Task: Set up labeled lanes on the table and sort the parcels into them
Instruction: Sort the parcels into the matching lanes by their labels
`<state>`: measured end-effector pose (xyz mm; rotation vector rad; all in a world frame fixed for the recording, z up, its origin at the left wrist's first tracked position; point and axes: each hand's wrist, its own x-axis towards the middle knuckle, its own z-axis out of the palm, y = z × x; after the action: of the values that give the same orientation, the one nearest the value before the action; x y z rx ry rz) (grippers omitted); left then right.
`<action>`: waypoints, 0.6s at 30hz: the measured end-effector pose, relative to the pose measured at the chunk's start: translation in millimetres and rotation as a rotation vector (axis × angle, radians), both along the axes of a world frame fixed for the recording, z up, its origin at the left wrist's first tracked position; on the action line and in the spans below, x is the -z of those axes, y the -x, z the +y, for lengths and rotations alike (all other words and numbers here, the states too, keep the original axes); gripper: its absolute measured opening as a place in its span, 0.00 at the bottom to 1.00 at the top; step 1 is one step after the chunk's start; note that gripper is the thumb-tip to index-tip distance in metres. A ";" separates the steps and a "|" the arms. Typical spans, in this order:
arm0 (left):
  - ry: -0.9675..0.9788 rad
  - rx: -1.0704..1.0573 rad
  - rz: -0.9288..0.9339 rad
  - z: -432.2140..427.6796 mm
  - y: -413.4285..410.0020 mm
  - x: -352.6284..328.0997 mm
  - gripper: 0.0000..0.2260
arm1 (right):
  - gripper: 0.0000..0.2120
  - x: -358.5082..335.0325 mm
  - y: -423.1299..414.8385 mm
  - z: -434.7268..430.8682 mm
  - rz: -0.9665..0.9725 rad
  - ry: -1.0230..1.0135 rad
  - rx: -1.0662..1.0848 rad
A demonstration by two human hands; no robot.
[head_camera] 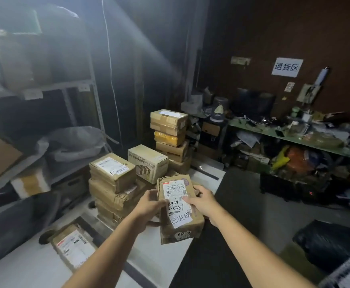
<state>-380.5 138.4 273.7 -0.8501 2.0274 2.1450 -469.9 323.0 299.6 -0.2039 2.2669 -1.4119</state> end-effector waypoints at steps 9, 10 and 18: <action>-0.017 -0.070 -0.056 19.2 108.1 9.1 0.32 | 0.29 16.9 127.3 9.0 -0.002 -0.005 -0.106; -0.017 -0.099 -0.062 22.5 122.6 11.7 0.33 | 0.29 21.4 146.3 10.2 -0.006 -0.005 -0.136; -0.035 -0.346 -0.099 56.5 195.4 19.0 0.33 | 0.32 39.4 259.1 6.9 -0.035 -0.053 -0.377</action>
<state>-575.9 194.9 254.7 -1.3586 1.9044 2.2391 -729.0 329.9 260.2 -0.5525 2.0961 -1.1477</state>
